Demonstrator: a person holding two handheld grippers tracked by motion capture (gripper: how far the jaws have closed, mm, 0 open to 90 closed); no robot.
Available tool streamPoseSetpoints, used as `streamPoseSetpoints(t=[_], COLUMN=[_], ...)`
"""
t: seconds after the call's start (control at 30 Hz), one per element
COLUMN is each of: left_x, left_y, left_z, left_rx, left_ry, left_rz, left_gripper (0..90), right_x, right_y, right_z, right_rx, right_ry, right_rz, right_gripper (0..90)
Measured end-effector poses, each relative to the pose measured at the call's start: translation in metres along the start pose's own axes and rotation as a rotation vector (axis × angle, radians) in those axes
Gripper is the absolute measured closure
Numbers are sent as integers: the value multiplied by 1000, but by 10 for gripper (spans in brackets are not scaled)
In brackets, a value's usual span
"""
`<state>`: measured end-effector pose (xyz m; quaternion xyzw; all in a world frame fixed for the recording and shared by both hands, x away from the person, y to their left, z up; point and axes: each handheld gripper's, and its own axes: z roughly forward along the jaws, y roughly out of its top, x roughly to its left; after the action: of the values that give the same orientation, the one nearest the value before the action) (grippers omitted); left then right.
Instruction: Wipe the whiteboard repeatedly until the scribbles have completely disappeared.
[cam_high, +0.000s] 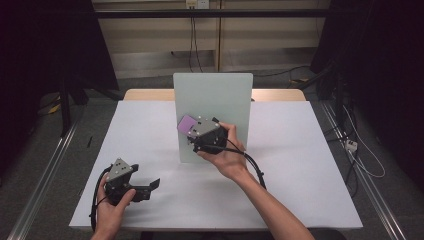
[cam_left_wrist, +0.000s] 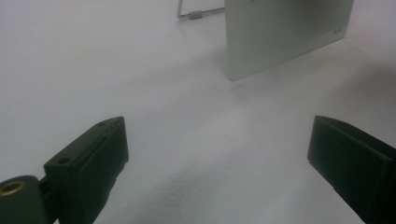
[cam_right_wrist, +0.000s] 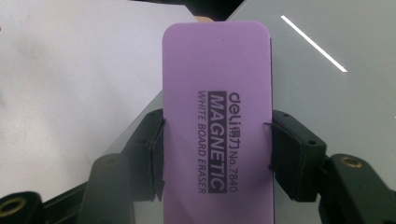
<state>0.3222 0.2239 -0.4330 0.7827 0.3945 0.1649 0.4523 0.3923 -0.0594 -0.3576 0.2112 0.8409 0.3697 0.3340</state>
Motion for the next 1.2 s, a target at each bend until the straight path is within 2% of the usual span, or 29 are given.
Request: streamPoseSetpoints(t=[0.3,0.5,0.7,0.77,1.13,1.2], left_x=[1,0,0,1,0,0], left_y=[0,0,0,0,0,0], left_z=[0,0,0,0,0,0], left_rx=[0,1,1,1,3,3], left_ry=[0,-1,-2,-2,-3,-3], left_rz=[0,1,-3,1,-1,2], left_gripper=[52,52,52,52,52,52], right_x=[3,3,-3,-6,-28,-34], right_y=[-2,-1,3,5,17,20], right_z=[4,4,0,-3,-17,-21], right_rx=[10,15,1,-9,-32,-44], right_ry=[41,49,24,1,-67,-92], right_rz=[0,2,4,11,19,24], right_gripper=[418,418,418,419,419,418])
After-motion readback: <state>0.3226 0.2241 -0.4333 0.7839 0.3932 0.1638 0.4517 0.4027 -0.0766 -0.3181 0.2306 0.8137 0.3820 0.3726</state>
